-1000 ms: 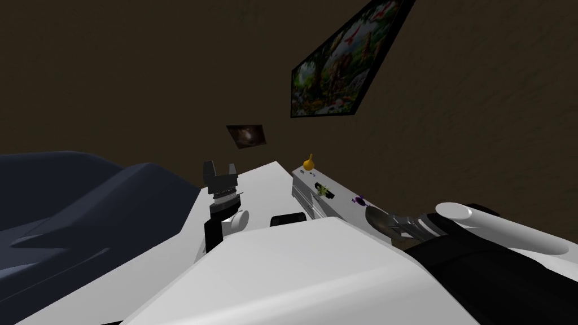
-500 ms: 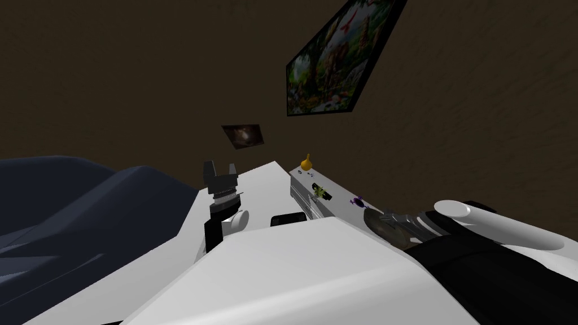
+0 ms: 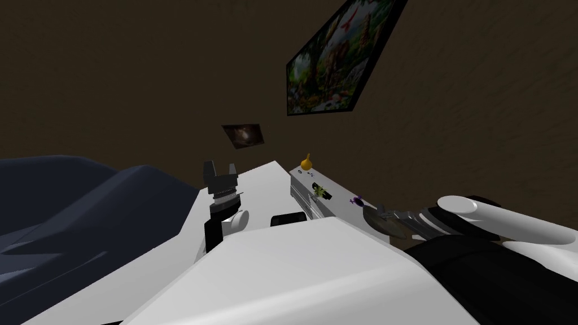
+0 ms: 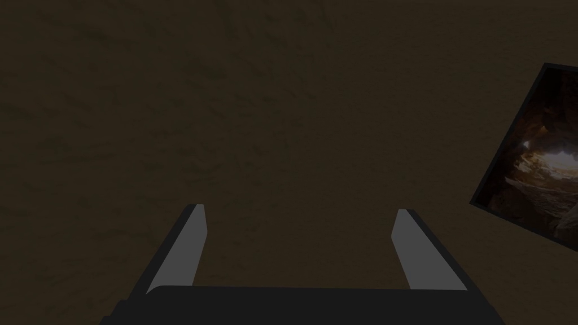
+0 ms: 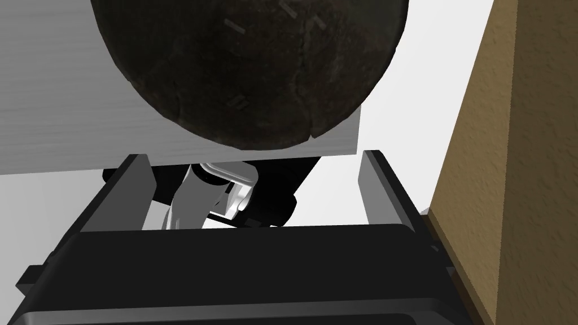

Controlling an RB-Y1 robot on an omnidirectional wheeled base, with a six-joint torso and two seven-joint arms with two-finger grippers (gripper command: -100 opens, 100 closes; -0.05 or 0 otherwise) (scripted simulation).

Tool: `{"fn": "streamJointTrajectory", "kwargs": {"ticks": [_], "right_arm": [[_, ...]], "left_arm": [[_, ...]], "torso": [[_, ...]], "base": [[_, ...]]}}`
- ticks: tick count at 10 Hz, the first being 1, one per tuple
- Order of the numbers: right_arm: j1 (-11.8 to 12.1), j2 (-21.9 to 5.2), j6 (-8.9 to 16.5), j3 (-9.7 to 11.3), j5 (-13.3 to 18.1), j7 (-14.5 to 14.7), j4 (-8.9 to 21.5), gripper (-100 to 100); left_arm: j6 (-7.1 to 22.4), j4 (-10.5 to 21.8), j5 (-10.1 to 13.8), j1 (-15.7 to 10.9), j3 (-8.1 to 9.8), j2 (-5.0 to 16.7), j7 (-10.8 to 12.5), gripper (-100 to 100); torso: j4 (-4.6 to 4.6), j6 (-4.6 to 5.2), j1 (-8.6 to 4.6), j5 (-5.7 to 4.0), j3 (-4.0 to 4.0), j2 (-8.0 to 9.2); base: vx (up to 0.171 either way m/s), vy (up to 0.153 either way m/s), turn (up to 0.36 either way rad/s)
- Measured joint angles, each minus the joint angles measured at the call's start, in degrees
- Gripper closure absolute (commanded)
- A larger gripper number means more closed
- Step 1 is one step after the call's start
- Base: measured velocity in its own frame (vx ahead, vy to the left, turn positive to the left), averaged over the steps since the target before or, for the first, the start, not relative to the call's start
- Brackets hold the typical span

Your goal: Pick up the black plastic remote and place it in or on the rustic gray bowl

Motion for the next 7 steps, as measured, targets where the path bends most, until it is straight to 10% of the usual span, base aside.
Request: {"fn": "streamJointTrajectory", "kwargs": {"ticks": [4,5,7], "right_arm": [[1.4,-3.2,4.0,-2.6,-2.5,-3.8,-3.5,-100],[1.4,-3.3,4.2,-2.7,-2.6,-4.0,-3.7,0],[1.4,-3.3,4.2,-2.7,-2.6,-4.0,-3.7,0]], "left_arm": [[0.0,0.0,0.0,0.0,0.00,0.0,0.0,0],[0.0,0.0,0.0,0.0,0.00,0.0,0.0,0],[0.0,0.0,0.0,0.0,0.00,0.0,0.0,0]], "torso": [[0.00,0.00,0.00,0.00,-0.01,-0.02],[-0.01,0.01,-0.02,-0.03,-0.03,-0.06],[-0.02,0.01,-0.05,-0.03,-0.07,-0.12]], "base": [[-0.027,0.006,0.006],[0.000,0.000,0.000],[0.000,0.000,0.000]]}}
